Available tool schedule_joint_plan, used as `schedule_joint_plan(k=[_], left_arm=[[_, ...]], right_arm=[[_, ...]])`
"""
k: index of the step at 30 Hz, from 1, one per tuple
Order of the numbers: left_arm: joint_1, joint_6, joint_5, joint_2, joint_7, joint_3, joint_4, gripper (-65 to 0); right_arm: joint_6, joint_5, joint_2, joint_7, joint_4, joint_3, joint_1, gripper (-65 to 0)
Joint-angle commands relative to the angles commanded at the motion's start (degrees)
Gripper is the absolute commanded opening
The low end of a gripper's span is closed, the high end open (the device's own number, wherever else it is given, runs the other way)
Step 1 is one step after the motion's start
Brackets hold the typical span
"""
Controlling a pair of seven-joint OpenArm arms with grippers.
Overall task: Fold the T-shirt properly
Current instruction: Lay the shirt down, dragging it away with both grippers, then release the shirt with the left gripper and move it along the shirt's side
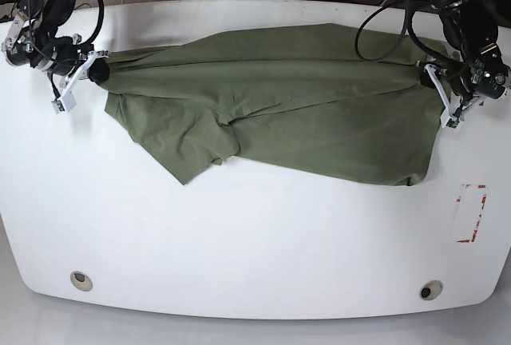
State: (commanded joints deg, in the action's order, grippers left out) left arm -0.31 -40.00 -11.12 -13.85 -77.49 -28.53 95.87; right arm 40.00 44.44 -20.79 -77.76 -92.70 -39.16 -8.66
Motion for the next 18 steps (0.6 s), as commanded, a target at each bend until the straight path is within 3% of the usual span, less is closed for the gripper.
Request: schedule_joint_plan(k=[5,12,18], left_arm=[[-3.9,0.0,-0.5,0.0,0.0,-0.1,0.8,-20.6],[-12.5,0.0,2.3,-1.8,0.7,-0.4,-7.4,-20.8],[-19.9,0.0,3.7,-3.7,7.2,0.0,-19.8,-21.0]], right_arm=[[0.0,0.0,1.0,0.0,0.0,0.0,0.3,-65.0],[0.0,-0.2,1.8,0.0,0.0,0.0,1.0,-65.0],[0.0,-0.1,2.6,0.0,-0.1,-0.2,1.7,-65.0]])
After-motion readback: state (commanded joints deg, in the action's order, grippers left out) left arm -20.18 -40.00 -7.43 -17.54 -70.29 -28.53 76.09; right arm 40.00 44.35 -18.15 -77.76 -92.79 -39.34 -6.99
